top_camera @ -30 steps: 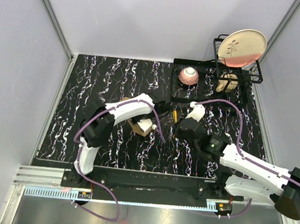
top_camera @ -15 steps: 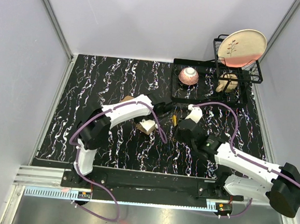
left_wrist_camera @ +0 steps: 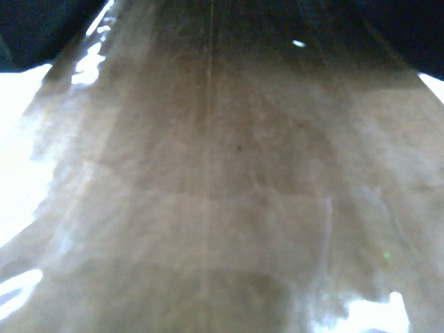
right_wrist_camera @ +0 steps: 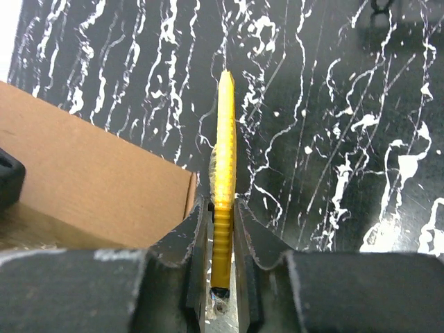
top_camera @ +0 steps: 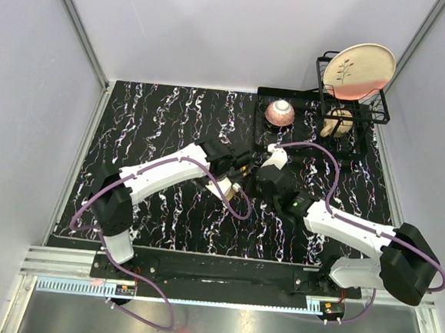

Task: Unpack the express box
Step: Adjust the express box at the center of the board.

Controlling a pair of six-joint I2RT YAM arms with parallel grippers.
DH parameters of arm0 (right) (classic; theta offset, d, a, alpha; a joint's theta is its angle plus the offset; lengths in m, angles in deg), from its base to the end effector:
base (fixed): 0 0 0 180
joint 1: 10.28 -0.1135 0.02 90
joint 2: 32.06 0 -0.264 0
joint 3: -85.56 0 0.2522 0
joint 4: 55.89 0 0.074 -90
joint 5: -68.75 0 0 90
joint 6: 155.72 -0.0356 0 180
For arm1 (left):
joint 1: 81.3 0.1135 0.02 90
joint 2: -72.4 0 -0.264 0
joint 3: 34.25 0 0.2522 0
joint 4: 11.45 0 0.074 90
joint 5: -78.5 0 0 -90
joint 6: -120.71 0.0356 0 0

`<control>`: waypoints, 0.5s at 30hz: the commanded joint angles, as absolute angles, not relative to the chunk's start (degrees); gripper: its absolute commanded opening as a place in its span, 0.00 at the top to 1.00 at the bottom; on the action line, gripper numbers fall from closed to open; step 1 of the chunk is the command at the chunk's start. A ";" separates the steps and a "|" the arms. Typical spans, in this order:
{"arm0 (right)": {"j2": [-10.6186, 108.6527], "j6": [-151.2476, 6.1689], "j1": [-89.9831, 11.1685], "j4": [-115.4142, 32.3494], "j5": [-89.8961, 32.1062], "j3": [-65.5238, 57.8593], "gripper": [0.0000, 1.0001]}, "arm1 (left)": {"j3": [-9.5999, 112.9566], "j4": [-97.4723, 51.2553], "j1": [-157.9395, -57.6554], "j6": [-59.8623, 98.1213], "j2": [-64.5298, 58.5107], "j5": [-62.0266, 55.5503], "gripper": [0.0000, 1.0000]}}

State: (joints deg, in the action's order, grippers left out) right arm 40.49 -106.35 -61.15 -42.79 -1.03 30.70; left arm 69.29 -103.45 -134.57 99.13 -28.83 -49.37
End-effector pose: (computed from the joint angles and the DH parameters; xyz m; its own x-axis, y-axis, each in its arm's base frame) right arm 0.1821 0.2043 0.2337 -0.5972 0.2342 -0.7672 -0.1999 0.8828 0.4251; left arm 0.2113 -0.2466 0.2805 0.3665 0.7363 0.5688 0.7881 -0.5707 0.2308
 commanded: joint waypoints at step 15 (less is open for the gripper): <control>43.35 -107.74 -61.08 -50.74 -5.61 25.92 1.00 | 71.27 -114.16 -134.03 92.50 -27.09 -44.02 0.78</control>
